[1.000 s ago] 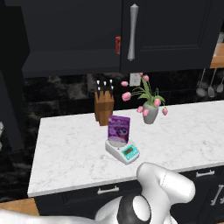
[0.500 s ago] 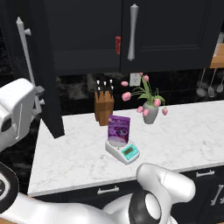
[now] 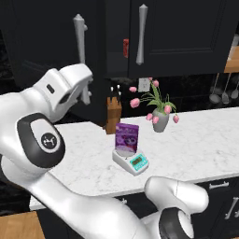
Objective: Pick the cereal and place it on the digital scale for weighing, and close the cabinet.
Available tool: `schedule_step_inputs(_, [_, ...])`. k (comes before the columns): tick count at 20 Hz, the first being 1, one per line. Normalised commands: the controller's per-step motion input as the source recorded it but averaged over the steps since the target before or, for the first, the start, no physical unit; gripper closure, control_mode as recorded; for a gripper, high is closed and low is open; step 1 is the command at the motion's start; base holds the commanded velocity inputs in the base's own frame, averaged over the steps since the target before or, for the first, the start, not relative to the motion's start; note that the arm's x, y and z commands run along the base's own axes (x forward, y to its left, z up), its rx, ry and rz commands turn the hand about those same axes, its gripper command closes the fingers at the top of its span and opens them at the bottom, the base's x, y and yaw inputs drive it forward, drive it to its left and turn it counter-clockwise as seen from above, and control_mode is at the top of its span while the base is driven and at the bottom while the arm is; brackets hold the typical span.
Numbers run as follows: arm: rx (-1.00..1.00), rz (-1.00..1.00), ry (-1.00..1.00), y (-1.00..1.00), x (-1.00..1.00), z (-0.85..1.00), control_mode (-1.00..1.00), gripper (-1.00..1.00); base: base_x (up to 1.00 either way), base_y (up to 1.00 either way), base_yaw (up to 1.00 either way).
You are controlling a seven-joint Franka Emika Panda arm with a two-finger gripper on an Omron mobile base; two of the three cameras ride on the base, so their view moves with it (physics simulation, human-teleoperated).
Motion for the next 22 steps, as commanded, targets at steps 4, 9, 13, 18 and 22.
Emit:
schedule_step_inputs(4, [0.15, 0.1, 0.0, -0.61, 1.0, 0.0, -1.0, -1.0, 0.0, 0.0, 0.0])
schedule_step_inputs(9, [0.15, 0.13, -0.05, -0.59, 1.0, 0.0, -1.0, -1.0, 0.0, 0.0, 0.0])
schedule_step_inputs(13, [0.13, 0.12, -0.02, -0.34, 0.97, 0.0, -1.0, -1.0, 0.0, 0.0, 0.0])
schedule_step_inputs(18, [0.07, 0.07, 0.01, -0.03, 1.0, 0.0, -1.0, -1.0, 0.0, 0.0, 0.0])
schedule_step_inputs(22, [0.07, 0.05, 0.0, -0.19, 1.0, 0.0, -1.0, -1.0, 0.0, 0.0, 0.0])
